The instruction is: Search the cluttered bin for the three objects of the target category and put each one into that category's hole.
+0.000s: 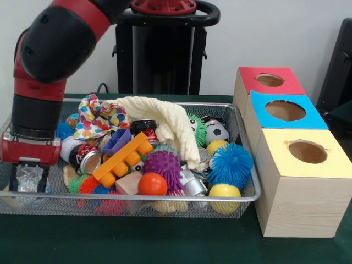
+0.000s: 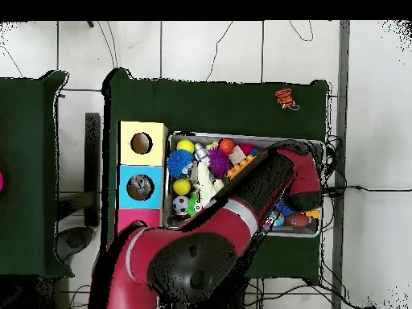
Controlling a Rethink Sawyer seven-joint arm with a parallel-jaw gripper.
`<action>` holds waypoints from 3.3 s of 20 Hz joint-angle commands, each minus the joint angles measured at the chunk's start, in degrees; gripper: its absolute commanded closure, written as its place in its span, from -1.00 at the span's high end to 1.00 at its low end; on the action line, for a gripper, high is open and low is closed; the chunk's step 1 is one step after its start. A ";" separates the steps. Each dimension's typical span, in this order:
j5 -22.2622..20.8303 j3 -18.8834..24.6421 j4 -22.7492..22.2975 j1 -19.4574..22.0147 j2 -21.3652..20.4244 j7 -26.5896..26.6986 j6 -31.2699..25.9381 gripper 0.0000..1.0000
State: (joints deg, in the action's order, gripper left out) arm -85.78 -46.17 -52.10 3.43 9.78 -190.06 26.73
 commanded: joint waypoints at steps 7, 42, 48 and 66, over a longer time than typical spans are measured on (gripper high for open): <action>-3.61 -0.29 2.35 0.94 10.34 -16.19 1.74 -1.00; 16.59 16.90 -2.26 13.03 -3.45 31.27 18.47 1.00; 16.67 17.14 -2.52 13.19 -3.74 30.53 19.39 1.00; 16.35 21.61 -1.53 15.99 -4.57 40.00 30.88 1.00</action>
State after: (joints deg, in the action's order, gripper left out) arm -71.74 -33.57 -52.08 20.08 4.26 -165.24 53.09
